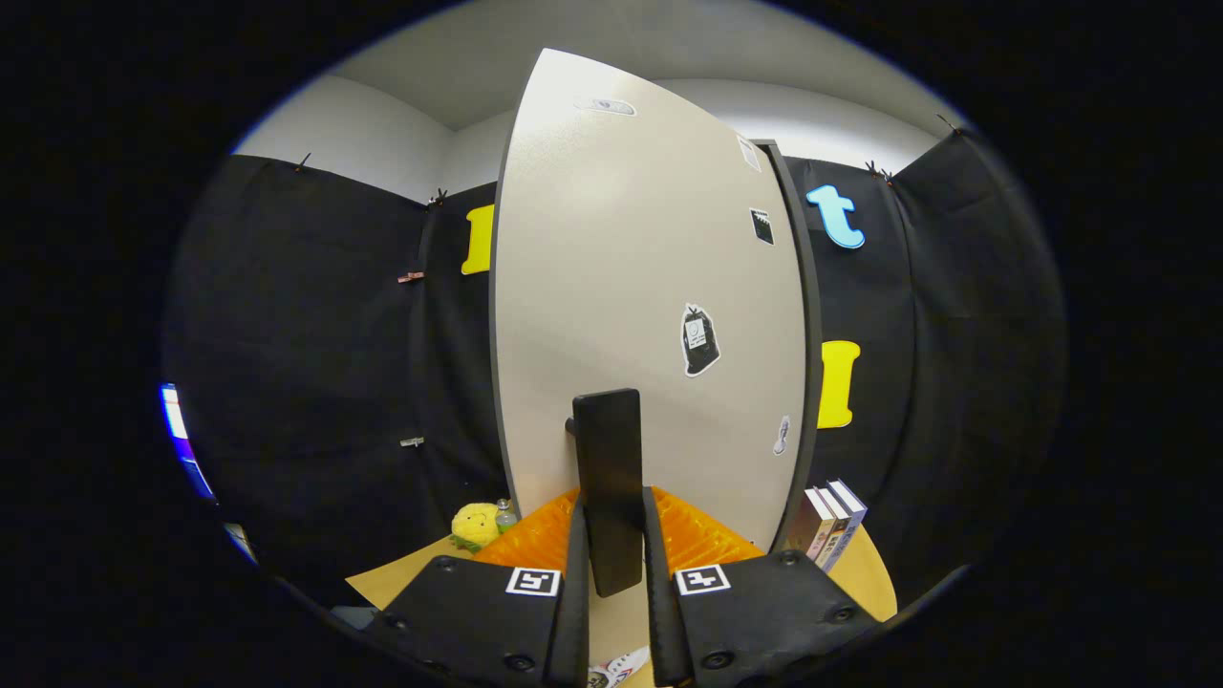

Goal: Open the shoe cabinet door, grab the shoes and put them into the shoe cabinet, then close the shoe cabinet door.

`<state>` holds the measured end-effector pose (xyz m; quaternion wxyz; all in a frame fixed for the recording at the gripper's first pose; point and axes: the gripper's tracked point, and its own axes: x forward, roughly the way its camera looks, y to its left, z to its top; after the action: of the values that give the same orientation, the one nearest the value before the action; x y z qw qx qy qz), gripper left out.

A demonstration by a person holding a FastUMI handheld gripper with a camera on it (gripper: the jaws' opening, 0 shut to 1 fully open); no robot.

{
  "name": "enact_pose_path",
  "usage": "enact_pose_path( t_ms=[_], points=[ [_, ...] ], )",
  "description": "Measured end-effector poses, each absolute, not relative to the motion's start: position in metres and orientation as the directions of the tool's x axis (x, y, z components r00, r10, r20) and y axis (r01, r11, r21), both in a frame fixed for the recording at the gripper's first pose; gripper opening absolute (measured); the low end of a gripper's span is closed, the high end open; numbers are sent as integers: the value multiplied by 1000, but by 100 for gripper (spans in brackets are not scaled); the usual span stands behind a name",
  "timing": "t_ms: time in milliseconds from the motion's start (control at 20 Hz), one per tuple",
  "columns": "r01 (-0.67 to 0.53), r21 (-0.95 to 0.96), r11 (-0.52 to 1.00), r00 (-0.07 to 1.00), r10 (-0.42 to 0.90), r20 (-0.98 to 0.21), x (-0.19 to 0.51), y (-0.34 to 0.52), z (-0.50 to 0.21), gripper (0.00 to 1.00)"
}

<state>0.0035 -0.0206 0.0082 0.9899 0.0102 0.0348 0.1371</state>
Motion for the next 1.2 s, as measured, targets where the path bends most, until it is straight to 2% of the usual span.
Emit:
enact_pose_path(
  t_ms=[650, 850, 1200],
  points=[
    [-134, 44, 990, 990, 136, -26, -16, -114, 21, 29],
    [-116, 60, 991, 993, 117, -13, -17, -129, 22, 23],
    [-50, 98, 994, 999, 51, -5, -23, -164, 25, 23]
  ],
)
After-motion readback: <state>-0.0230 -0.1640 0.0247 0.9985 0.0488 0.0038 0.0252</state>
